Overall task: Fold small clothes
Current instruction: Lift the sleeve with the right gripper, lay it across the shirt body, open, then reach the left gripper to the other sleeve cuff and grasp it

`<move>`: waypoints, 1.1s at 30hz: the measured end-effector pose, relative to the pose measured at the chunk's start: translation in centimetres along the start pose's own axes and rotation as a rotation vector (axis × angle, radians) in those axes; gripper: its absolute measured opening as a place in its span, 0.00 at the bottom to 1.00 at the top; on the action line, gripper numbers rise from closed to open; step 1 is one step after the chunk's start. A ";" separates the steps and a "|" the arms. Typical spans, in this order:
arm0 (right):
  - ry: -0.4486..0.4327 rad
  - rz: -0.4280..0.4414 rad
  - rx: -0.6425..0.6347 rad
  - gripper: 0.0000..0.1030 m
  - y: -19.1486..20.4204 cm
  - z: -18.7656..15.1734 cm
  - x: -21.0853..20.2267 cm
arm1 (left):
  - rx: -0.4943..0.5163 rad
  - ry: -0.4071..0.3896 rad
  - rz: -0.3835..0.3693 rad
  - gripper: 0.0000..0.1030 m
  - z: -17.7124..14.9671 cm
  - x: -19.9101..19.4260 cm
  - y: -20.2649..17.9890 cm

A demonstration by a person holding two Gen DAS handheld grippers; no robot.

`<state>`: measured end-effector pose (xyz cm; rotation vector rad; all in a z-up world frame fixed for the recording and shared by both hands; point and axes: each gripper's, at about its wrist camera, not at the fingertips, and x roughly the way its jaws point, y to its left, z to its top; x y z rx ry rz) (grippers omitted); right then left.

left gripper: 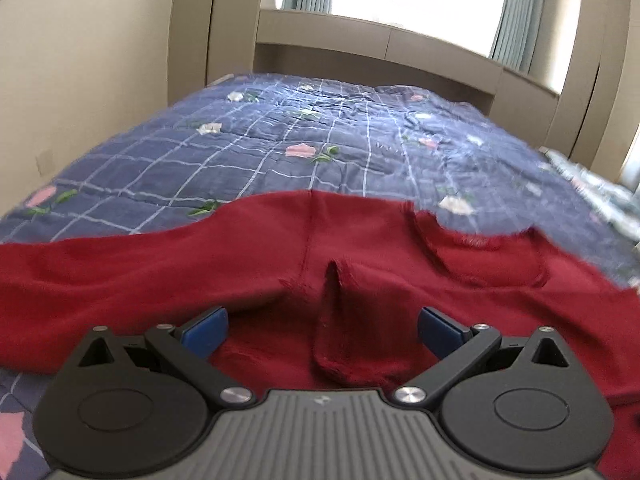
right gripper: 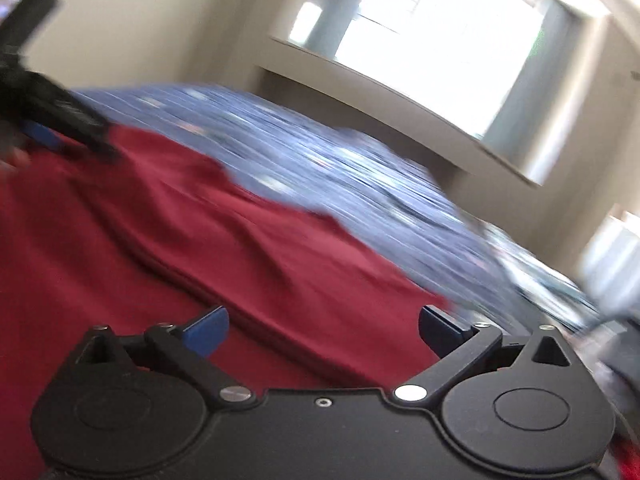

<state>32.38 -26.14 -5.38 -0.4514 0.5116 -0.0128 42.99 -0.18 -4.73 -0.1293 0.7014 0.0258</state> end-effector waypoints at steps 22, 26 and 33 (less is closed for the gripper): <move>0.069 -0.387 0.113 0.99 -6.3 -5.5 3.6 | 0.055 -0.058 0.125 1.00 -2.4 0.8 -1.5; 0.095 -0.381 0.061 0.99 -5.4 -5.5 3.9 | 0.057 -0.059 0.127 1.00 -2.4 0.8 -1.5; 0.111 -0.292 0.179 0.99 -5.4 -5.3 -0.1 | 0.059 -0.061 0.130 1.00 -2.4 0.8 -1.5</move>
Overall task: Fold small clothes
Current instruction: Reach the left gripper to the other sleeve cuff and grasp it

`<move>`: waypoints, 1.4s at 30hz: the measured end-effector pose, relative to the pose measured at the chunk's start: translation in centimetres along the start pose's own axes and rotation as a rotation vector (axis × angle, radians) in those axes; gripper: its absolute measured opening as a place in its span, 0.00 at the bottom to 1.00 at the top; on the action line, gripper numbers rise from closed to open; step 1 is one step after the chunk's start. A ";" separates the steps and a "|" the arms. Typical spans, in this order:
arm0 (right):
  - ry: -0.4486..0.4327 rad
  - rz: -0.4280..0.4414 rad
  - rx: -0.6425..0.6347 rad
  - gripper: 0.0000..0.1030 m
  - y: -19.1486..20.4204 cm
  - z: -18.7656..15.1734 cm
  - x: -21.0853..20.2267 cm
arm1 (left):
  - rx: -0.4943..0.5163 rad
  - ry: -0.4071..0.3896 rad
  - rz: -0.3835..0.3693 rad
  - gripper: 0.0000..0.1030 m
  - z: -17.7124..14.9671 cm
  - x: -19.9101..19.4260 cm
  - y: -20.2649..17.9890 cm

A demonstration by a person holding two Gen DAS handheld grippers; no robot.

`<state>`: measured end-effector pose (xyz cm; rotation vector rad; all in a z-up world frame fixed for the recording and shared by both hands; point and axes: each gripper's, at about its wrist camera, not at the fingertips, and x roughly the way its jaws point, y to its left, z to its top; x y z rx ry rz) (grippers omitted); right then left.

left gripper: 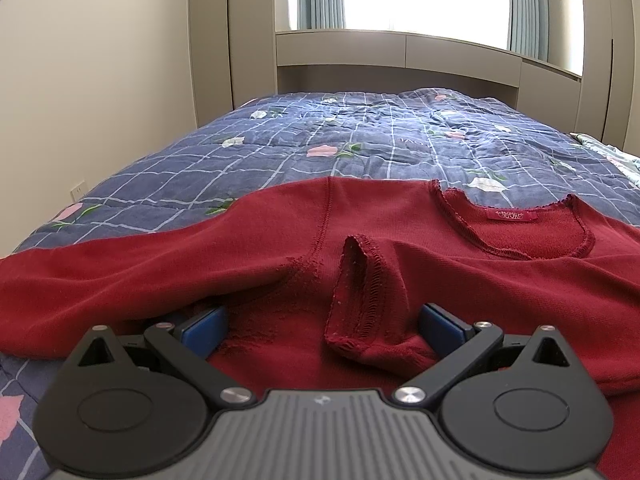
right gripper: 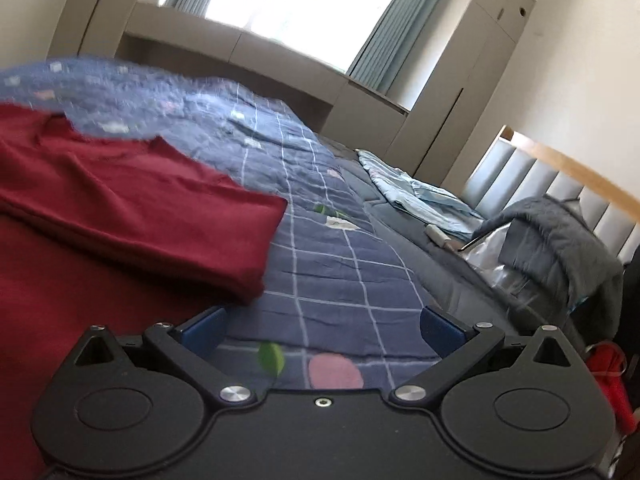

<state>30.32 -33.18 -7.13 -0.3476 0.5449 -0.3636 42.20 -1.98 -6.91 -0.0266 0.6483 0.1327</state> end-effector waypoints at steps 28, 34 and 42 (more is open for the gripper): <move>-0.078 0.219 -0.048 0.99 4.4 2.8 -5.1 | -0.235 0.074 -0.001 1.00 2.3 -6.9 14.5; -0.061 0.417 -0.083 0.99 8.1 2.1 -9.6 | -0.445 0.119 0.230 1.00 0.3 -7.6 26.3; -0.028 0.510 -0.130 0.99 12.5 1.4 -11.7 | -0.722 0.064 0.294 1.00 -2.9 -6.5 36.1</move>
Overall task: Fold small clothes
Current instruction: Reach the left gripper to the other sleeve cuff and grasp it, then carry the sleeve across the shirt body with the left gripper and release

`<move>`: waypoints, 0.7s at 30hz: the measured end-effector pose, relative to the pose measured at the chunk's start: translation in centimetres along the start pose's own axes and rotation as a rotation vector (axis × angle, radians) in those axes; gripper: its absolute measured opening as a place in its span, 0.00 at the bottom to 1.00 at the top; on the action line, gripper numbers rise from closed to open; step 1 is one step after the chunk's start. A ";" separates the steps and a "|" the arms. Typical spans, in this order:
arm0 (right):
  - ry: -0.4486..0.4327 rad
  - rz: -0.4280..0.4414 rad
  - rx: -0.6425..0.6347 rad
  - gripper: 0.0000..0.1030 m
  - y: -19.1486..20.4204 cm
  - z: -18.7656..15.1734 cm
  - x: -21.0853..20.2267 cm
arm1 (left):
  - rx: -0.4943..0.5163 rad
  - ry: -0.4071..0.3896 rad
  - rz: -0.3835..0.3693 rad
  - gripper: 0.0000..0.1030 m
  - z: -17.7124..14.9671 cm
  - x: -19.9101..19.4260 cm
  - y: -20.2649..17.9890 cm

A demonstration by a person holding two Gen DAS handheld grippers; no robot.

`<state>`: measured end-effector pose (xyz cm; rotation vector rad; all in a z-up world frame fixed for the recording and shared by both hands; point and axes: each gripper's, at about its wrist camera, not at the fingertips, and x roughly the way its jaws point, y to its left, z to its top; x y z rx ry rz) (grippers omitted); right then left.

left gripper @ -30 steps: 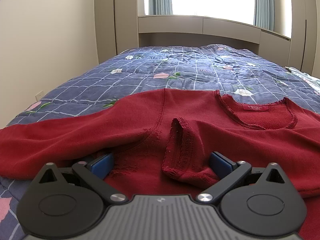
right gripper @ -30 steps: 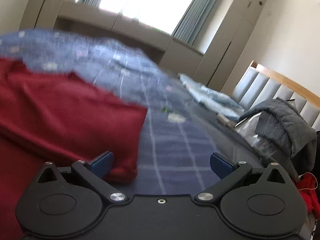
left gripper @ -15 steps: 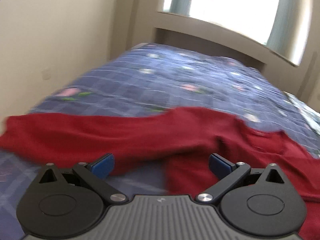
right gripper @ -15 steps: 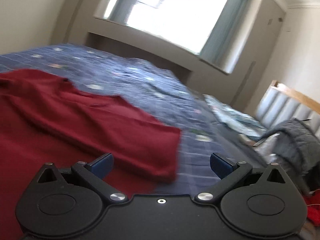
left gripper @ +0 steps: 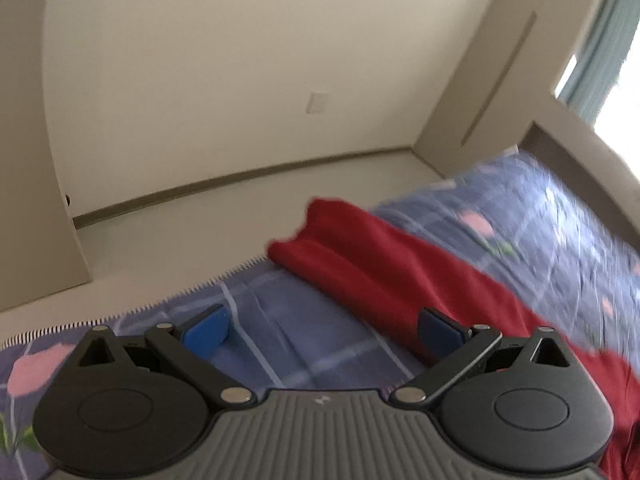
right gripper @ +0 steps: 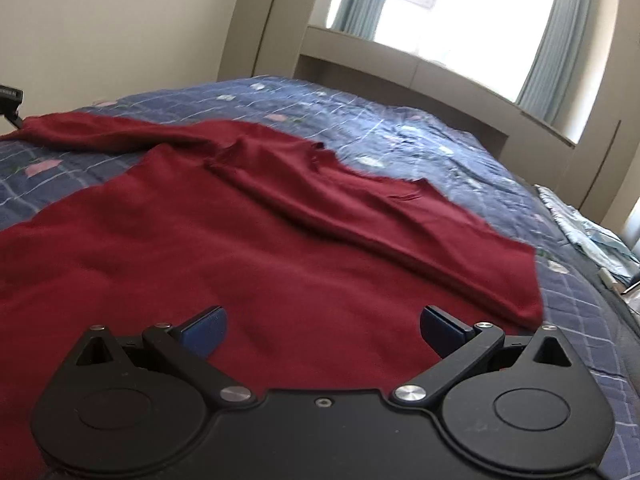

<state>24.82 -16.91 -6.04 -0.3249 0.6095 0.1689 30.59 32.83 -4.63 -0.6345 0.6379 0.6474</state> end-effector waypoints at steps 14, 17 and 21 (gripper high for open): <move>0.022 -0.007 -0.013 0.99 0.5 -0.3 0.8 | -0.137 -0.051 0.040 0.42 0.9 2.7 1.3; 0.024 -0.004 -0.009 0.99 0.5 -0.4 1.0 | -0.145 -0.062 0.034 0.13 1.2 2.9 1.4; 0.025 0.004 0.003 0.99 0.2 -0.5 1.0 | -0.119 -0.108 0.008 0.04 1.6 2.1 0.8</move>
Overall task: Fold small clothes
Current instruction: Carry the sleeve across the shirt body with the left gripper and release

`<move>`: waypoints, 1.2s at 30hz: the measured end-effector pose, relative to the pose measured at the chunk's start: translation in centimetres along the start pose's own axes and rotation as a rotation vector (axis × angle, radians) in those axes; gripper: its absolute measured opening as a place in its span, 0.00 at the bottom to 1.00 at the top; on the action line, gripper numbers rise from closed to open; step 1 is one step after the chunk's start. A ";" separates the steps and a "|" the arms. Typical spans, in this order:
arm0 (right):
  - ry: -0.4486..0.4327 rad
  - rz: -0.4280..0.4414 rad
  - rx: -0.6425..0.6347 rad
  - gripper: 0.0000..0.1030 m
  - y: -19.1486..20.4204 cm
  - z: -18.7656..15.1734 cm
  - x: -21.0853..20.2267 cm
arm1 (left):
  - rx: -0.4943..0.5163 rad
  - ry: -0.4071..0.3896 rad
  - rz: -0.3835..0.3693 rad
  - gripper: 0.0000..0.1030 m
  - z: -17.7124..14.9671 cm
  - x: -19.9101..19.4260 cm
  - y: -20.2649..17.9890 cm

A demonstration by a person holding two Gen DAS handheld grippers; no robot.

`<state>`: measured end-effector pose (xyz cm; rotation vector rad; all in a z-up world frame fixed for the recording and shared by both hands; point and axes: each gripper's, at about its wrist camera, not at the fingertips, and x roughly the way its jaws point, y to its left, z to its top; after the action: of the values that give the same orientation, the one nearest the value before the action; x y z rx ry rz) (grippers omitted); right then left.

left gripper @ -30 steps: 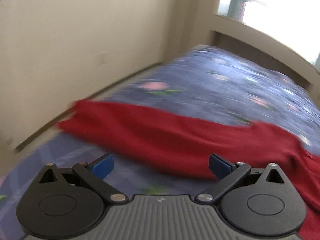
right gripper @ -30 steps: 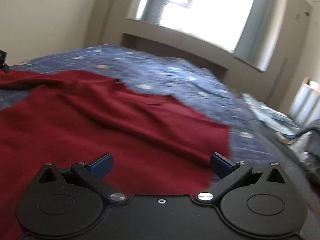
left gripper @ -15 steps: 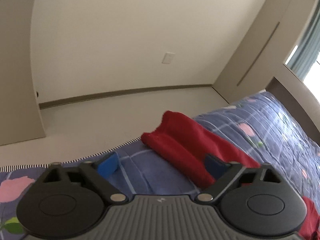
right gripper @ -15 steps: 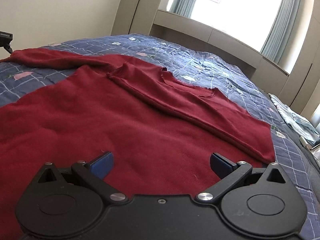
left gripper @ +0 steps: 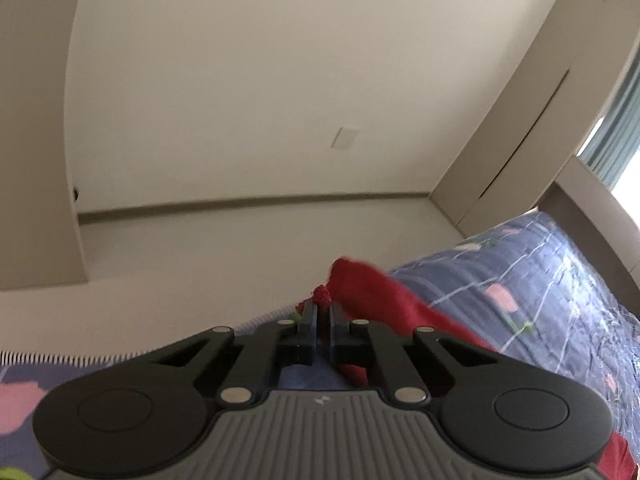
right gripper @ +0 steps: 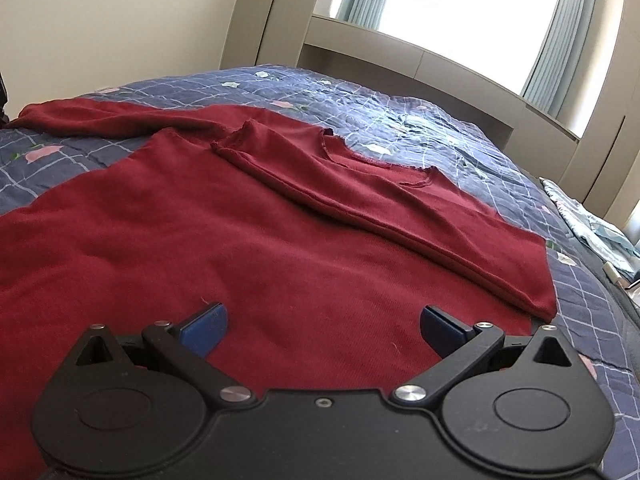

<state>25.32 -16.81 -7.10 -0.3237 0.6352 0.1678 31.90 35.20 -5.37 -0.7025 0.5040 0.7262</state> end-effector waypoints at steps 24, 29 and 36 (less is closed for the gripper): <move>-0.050 0.054 0.233 0.99 -5.3 -0.2 -1.1 | 0.485 -0.229 -0.706 0.01 -2.9 -15.4 -27.3; -0.060 0.004 0.250 0.99 -8.1 -0.9 -2.1 | 0.610 -0.175 -0.890 0.02 -8.8 -17.9 -33.5; -0.042 -0.074 0.283 0.99 -11.9 -2.9 -3.3 | 0.802 -0.021 -1.031 0.01 -20.3 -20.0 -36.7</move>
<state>24.09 -29.11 -4.42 -0.0702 0.5962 0.0130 42.59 -7.89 8.39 -0.1224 0.3037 -0.4411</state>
